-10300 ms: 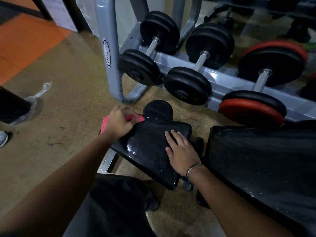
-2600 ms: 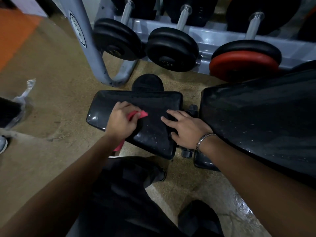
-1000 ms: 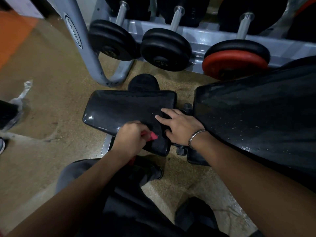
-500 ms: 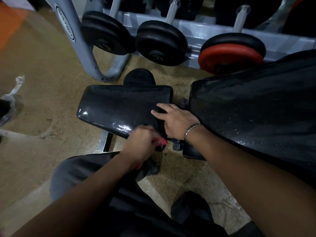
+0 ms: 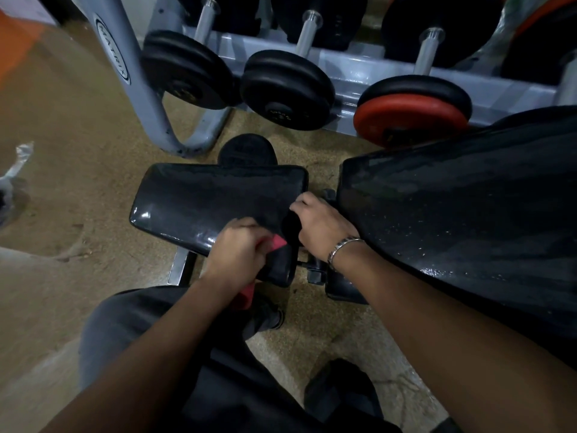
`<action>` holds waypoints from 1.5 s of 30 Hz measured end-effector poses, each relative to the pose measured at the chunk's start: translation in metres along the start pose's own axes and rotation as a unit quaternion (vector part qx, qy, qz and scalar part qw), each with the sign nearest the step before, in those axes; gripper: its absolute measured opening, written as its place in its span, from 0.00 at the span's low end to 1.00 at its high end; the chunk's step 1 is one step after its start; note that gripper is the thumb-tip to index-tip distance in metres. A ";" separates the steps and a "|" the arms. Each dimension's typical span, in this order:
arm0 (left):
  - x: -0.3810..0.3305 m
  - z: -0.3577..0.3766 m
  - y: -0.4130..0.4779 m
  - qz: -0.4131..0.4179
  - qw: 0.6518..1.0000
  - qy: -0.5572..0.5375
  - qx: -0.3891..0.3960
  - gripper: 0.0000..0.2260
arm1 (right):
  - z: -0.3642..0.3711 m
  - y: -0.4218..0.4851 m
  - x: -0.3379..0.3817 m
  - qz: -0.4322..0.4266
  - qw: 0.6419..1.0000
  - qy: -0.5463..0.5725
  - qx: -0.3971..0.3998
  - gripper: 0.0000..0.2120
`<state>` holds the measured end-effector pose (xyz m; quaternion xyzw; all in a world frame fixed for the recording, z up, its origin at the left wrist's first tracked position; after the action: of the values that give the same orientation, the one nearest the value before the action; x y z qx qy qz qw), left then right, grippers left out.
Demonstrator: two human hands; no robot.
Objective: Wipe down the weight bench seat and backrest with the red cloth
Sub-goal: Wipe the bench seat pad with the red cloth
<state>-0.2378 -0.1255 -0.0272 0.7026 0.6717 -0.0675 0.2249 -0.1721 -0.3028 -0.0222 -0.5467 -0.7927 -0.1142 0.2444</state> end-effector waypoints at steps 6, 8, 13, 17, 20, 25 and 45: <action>-0.001 0.001 -0.010 0.123 0.989 0.010 0.084 0.06 | -0.002 -0.003 0.001 0.031 0.999 -0.005 0.021 0.15; 0.010 -0.003 0.005 0.063 0.997 0.030 0.032 0.04 | -0.003 -0.003 0.001 0.023 1.000 -0.009 0.019 0.12; 0.002 0.003 0.002 0.072 0.996 0.046 -0.005 0.08 | 0.000 -0.002 0.001 0.011 1.000 -0.020 0.021 0.11; 0.017 -0.004 0.006 0.136 0.988 0.067 0.029 0.11 | 0.003 -0.002 0.001 0.009 1.000 -0.022 0.016 0.11; 0.021 -0.004 0.029 -0.002 0.997 0.061 -0.042 0.14 | 0.004 -0.001 0.002 -0.001 1.000 -0.027 0.001 0.12; 0.010 0.006 0.020 0.130 0.990 0.052 -0.004 0.12 | 0.005 -0.002 0.002 -0.005 1.000 -0.027 -0.002 0.12; 0.033 0.012 0.071 0.036 0.997 0.069 -0.004 0.12 | 0.006 -0.001 -0.001 -0.027 0.999 -0.021 -0.005 0.11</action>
<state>-0.1632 -0.0999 -0.0348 0.7286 0.6599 -0.0081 0.1835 -0.1744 -0.3013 -0.0277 -0.5284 -0.8118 -0.1135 0.2212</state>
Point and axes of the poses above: each hand's wrist, its own y-axis towards the middle knuckle, its own z-axis out of the palm, x = y × z, the point moved 1 cm from there along y, towards the middle knuckle, and after that the axes turned 15 degrees about -x, right-handed, at the moved point
